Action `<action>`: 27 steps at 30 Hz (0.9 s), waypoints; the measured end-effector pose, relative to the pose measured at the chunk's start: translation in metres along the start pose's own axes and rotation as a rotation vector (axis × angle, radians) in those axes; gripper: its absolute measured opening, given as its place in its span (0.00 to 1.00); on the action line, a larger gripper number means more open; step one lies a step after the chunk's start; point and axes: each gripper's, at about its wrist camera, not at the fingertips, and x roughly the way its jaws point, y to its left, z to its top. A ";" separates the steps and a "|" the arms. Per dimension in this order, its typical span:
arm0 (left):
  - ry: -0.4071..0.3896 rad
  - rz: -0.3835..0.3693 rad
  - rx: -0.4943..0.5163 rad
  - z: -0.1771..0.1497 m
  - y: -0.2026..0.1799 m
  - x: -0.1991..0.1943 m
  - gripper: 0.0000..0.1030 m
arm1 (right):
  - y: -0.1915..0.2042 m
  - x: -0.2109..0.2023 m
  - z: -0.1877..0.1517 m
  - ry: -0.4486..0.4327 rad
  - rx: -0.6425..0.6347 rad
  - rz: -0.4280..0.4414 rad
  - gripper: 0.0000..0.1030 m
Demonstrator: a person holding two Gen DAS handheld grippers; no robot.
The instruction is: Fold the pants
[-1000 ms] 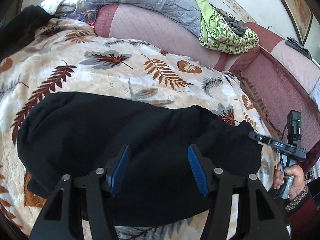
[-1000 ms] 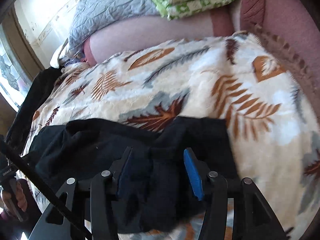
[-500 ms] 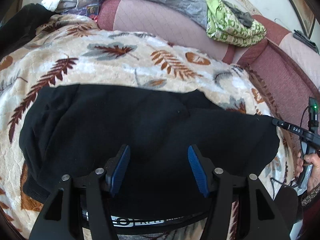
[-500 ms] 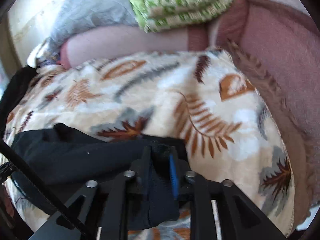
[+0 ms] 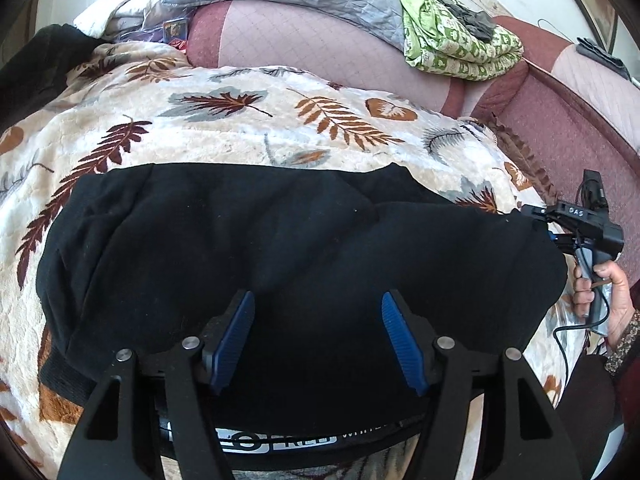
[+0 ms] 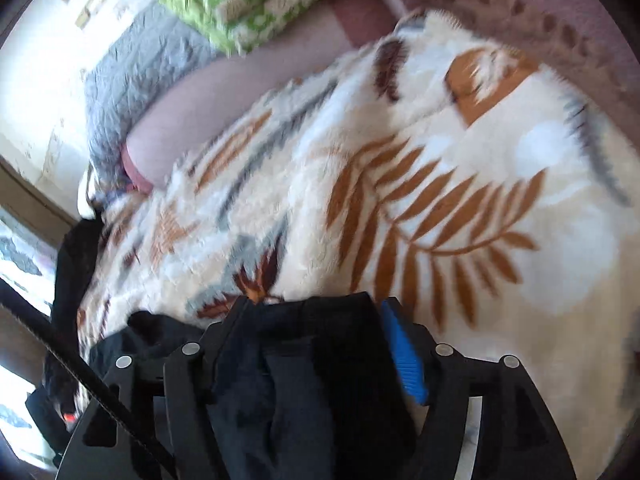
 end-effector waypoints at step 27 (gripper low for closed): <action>-0.036 -0.048 -0.025 -0.002 -0.003 -0.012 0.65 | -0.017 -0.077 -0.036 -0.118 0.071 -0.143 0.72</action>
